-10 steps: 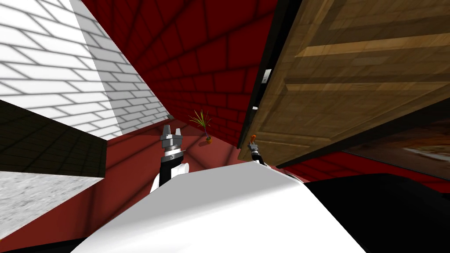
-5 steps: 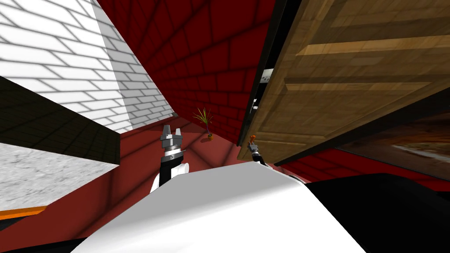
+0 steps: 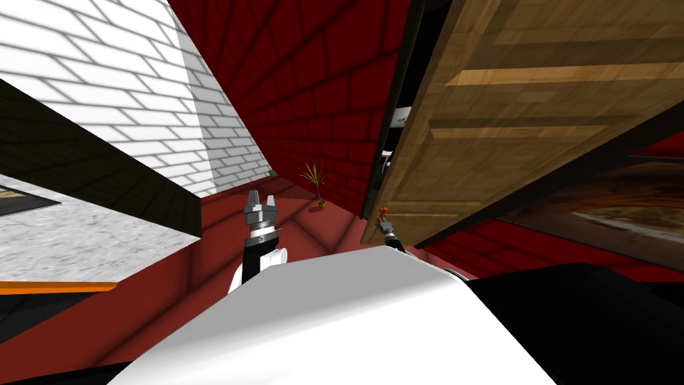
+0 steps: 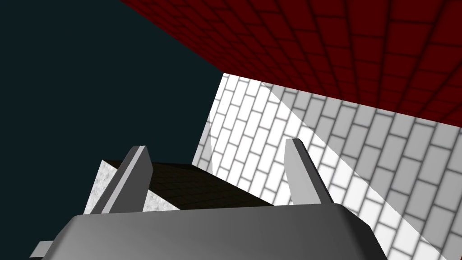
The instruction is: Pull the door open
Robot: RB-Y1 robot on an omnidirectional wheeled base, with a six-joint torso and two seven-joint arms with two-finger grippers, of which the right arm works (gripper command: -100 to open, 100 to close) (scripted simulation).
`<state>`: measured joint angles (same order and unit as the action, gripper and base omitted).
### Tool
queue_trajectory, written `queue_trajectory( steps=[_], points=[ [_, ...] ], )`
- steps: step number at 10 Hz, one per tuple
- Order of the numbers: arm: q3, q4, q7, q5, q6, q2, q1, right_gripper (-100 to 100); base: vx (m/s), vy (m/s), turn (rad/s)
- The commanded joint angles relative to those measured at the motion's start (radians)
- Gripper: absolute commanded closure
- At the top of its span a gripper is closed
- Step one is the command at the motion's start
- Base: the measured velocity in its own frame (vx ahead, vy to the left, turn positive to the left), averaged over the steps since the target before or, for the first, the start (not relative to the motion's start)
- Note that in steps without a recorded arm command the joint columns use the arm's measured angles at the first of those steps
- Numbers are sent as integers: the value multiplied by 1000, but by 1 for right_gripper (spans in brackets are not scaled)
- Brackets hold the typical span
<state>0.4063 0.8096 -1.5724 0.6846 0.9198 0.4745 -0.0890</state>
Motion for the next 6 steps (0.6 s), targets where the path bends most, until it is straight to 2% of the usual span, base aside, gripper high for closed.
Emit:
queue_trajectory(
  steps=[1,4,6],
  points=[
    [18,-1,-19,-9,17,11,-6,100,-222,-35,94],
    [65,7,-65,-32,60,49,-33,100,-223,-60,112],
    [85,10,-84,-42,78,65,-44,100,-232,-55,87]
  ],
)
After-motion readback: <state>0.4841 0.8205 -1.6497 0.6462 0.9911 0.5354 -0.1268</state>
